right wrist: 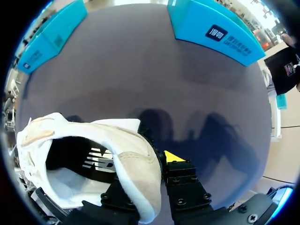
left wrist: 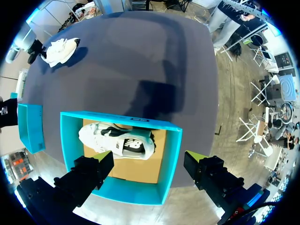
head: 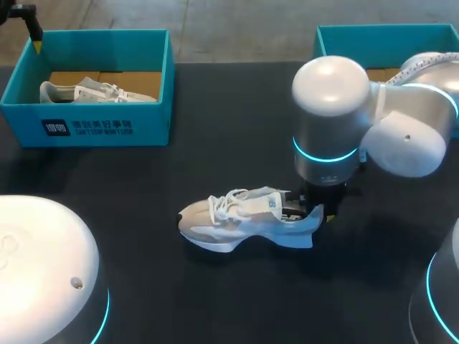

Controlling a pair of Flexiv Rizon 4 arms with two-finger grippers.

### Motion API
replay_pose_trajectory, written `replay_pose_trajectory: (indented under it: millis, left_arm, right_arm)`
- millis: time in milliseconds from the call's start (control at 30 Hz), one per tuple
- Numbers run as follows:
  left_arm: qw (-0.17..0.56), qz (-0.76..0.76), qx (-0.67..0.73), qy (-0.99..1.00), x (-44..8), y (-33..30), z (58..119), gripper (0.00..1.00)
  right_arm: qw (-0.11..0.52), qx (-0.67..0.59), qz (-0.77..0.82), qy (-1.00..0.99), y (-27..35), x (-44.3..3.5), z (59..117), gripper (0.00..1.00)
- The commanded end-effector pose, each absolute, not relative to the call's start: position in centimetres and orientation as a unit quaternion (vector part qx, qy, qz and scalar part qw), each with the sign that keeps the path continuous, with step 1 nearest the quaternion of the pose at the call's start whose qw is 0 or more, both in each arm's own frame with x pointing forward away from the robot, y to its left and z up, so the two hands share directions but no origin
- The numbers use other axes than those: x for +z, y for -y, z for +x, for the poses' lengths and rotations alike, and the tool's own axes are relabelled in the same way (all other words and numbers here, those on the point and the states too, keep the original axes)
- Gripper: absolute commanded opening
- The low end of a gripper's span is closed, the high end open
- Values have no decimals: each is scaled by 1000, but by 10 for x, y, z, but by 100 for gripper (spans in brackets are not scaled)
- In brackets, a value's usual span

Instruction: Take the shoe out of the shoebox, open the shoe tongue, remove and reinsert the insole, then place the shoe into the shoebox

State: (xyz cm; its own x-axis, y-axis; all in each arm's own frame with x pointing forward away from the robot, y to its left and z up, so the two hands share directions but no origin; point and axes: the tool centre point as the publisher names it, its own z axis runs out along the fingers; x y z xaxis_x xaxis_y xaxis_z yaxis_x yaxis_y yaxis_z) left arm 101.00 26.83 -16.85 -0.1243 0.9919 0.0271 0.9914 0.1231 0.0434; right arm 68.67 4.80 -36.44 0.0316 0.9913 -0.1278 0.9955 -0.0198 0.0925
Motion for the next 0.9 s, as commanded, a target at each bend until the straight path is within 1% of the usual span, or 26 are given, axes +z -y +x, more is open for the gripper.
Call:
replay_pose_trajectory:
  millis: [33,367,900]
  left_arm:
    - [4,662,27,-749,-168,-268,1008,100]
    - [4,662,27,-749,-168,-268,1008,100]
    - [4,662,27,-749,-168,-268,1008,100]
  right_arm:
    - [79,-14,714,-695,-53,-377,688,0]
    - [98,-32,711,-695,-51,-389,691,0]
    - [99,-40,720,-686,-51,-399,691,0]
